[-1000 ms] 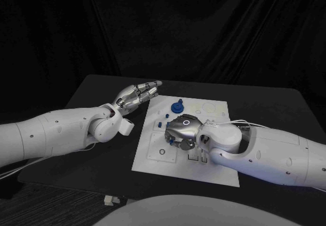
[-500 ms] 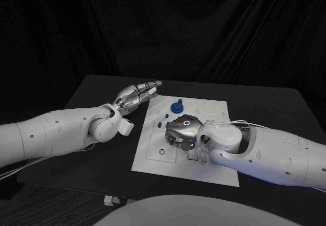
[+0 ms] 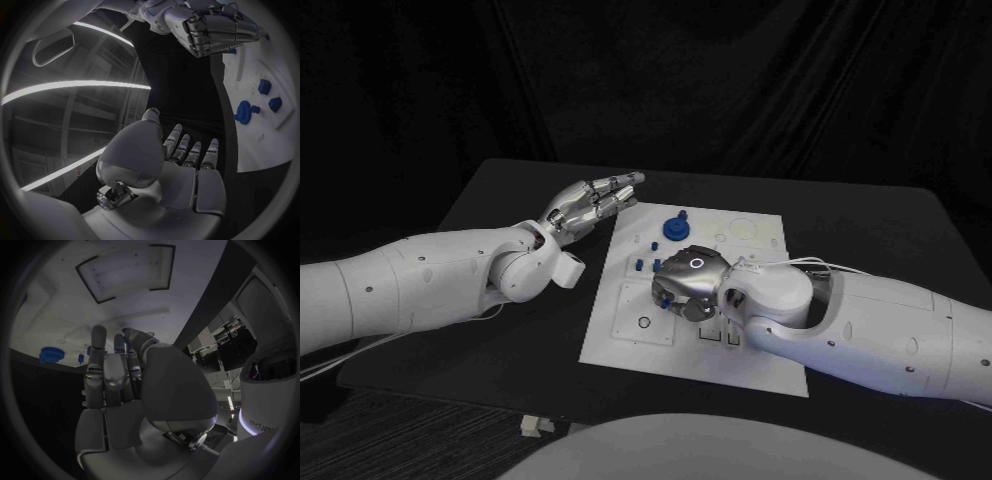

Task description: Assemble the parts on the task board

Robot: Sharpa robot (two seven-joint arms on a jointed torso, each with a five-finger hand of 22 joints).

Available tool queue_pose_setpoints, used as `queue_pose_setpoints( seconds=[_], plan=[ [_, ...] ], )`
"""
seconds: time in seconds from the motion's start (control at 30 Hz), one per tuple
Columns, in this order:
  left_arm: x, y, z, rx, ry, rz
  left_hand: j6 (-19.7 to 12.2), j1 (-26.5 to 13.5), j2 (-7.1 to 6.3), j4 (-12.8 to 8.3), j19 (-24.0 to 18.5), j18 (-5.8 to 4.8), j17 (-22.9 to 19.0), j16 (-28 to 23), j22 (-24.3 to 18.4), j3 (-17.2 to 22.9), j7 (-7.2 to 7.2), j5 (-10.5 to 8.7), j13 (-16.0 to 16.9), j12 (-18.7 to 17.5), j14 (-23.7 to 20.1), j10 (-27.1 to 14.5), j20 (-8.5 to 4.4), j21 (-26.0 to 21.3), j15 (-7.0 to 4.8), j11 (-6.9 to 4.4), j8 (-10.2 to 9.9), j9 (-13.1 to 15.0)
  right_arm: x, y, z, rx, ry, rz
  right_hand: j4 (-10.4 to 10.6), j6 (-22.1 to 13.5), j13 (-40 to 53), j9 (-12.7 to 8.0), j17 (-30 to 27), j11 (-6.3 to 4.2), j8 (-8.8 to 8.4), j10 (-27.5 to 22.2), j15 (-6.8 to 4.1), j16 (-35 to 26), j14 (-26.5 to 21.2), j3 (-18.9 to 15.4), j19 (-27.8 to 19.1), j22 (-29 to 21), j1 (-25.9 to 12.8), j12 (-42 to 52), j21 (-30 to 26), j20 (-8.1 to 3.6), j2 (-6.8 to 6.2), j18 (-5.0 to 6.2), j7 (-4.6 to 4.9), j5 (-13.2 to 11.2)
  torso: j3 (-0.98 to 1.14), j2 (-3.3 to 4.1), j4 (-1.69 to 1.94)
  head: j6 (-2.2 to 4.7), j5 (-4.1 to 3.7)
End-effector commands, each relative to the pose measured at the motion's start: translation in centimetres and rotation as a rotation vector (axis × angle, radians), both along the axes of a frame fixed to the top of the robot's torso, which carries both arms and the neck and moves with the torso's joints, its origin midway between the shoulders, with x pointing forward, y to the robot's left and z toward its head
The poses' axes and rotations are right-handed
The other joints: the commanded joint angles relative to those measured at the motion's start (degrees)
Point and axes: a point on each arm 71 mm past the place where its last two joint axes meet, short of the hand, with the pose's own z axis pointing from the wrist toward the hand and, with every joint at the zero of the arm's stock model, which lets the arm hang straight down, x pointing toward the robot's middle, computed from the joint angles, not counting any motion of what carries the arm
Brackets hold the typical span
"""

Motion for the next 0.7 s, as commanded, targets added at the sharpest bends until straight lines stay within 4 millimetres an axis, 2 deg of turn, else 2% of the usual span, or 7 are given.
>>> queue_pose_setpoints(
  seconds=[0.03,0.27,0.37,0.43,0.5,0.63,0.7],
  plan=[
    [-0.21,0.01,1.06,-0.1,-0.121,-0.007,0.3,0.5,-0.1,0.0,0.1,0.74,0.0,-0.1,0.1,-0.2,0.3,0.07,-0.1,-0.1,0.1,-0.4,0.32,-0.1,0.41,-0.16,0.1,0.1,-0.01,-0.12,-0.4,-0.016,-0.002,-0.013,-0.4,-0.1,-0.1,-0.1,-0.1,0.13,-0.48,0.0,0.08,-0.3,-0.3,-0.1,-0.4,1.6,0.3,-0.3,0.3,0.06,-0.02,0.27,0.46,0.3,-0.01,0.01,0.01,-0.01,0.03],
    [-0.21,-0.04,1.05,-0.102,-0.119,-0.01,0.5,0.6,0.02,0.0,0.1,0.79,0.0,-0.1,0.1,-0.2,0.46,0.1,-0.1,-0.1,0.2,-0.4,0.38,-0.1,0.65,-0.14,0.2,0.1,-0.02,-0.04,-0.52,-0.015,0.0,-0.012,-0.5,-0.6,-0.1,-0.5,-0.2,0.2,-1.05,-0.1,0.16,-0.3,-0.5,-0.1,-0.6,1.6,0.2,-0.6,0.3,0.14,0.03,0.26,0.51,0.2,-0.01,0.02,0.01,-0.01,0.13],
    [-0.21,-0.06,1.04,-0.102,-0.119,-0.011,0.7,0.7,0.08,0.0,0.2,0.8,0.0,-0.1,0.2,-0.1,0.54,0.13,-0.1,-0.1,0.2,-0.4,0.4,-0.1,0.75,-0.12,0.2,0.1,-0.02,-0.04,-0.57,-0.017,0.001,-0.014,-0.5,-1.4,-0.2,-0.9,-0.5,0.25,-1.8,-0.3,0.21,-0.5,-0.6,-0.1,-0.8,1.6,0.1,-0.8,0.4,0.21,0.03,0.27,0.55,0.1,-0.01,0.03,0.04,-0.01,0.09],
    [-0.21,-0.05,1.04,-0.102,-0.118,-0.011,0.7,0.7,0.08,0.0,0.2,0.8,0.0,-0.1,0.2,-0.1,0.54,0.13,-0.1,-0.1,0.2,-0.4,0.4,-0.1,0.75,-0.12,0.2,0.1,0.01,-0.08,-0.65,-0.027,0.004,-0.019,-0.5,-3.3,-0.4,-1.7,-1.2,0.28,-3.15,-1.3,0.23,-1.1,-1.1,-0.1,-1.2,1.5,-0.1,-1.4,0.4,0.3,-0.16,0.28,0.47,-0.1,-0.01,0.06,0.05,-0.01,0.05],
    [-0.22,-0.03,1.03,-0.102,-0.118,-0.011,1.0,0.8,0.16,0.0,0.2,0.82,0.0,0.0,0.2,-0.1,0.64,0.21,-0.1,0.1,0.2,-0.4,0.42,-0.1,0.85,-0.08,0.2,0.2,0.06,-0.13,-0.75,-0.038,0.007,-0.024,-0.3,-6.3,-0.7,-2.6,-2.3,0.44,-4.61,-2.8,0.27,-2.0,-2.0,-0.1,-1.9,1.5,-0.6,-2.2,0.2,0.45,-0.43,0.27,-0.9,-0.8,-0.02,0.05,0.04,-0.01,0.04],
    [-0.22,-0.02,1.02,-0.101,-0.116,-0.012,1.2,0.8,0.17,0.0,0.2,0.83,0.0,0.0,0.2,-0.1,0.71,0.22,-0.1,0.1,0.2,-0.4,0.44,-0.1,0.88,-0.02,0.3,0.2,0.13,-0.24,-0.87,-0.051,0.011,-0.031,1.0,-14.1,-1.3,-4.8,-5.4,1.61,-4.61,-6.7,0.52,-4.3,-3.4,-0.7,-2.3,1.0,-2.4,-3.6,-0.6,1.09,-1.17,0.35,-3.49,-4.0,-0.01,0.02,0.0,-0.01,0.09],
    [-0.22,-0.03,1.01,-0.101,-0.115,-0.012,1.4,0.8,0.18,-0.1,0.2,0.84,0.0,0.0,0.2,-0.1,0.84,0.23,-0.1,0.1,0.2,-0.4,0.45,-0.1,0.93,0.06,0.3,0.2,0.16,-0.29,-0.9,-0.053,0.011,-0.034,1.2,-15.5,-1.5,-5.3,-6.2,1.95,-4.54,-8.6,0.67,-4.9,-4.0,-1.0,-2.6,0.8,-2.6,-4.2,-1.1,1.23,-1.39,0.42,-3.84,-4.4,-0.01,0.0,0.0,-0.01,0.11]
  ],
)
